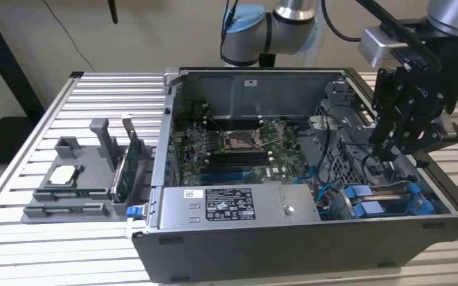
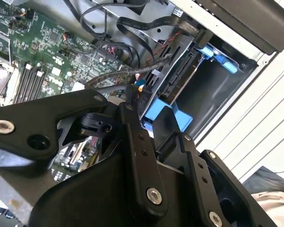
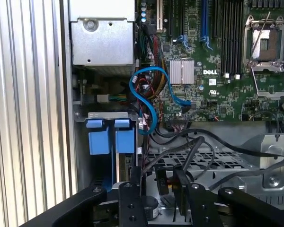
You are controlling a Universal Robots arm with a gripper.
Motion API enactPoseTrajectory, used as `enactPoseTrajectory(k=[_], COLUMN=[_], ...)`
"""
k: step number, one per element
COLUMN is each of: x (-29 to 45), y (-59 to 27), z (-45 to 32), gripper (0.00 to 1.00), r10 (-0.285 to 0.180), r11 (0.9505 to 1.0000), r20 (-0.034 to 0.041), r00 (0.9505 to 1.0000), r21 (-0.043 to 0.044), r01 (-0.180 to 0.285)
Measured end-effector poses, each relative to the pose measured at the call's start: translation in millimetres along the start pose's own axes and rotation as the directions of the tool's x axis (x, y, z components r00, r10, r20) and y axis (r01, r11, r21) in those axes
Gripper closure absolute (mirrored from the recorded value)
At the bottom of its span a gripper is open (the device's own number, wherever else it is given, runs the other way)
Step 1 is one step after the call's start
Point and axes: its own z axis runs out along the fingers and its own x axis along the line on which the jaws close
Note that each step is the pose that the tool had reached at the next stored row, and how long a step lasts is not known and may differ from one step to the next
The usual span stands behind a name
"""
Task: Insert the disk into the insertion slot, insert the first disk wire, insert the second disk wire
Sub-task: 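Insert the first disk wire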
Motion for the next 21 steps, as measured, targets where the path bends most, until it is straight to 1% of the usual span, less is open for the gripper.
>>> enactPoseTrajectory(k=[9,10,11,21], x=[0.0,0.0,0.0,0.1], y=[0.0,0.0,0.0,0.0], z=[0.2,0.2,0.2,1.6], gripper=[0.6,0.62,0.69,0.69], r10=[0.0,0.0,0.0,0.0], r11=[1.0,1.0,1.0,1.0], r20=[0.0001,0.0,0.0001,-0.0001], r00=[1.0,1.0,1.0,1.0], r21=[0.0,0.0,0.0,0.0], r01=[0.0,0.0,0.0,0.0])
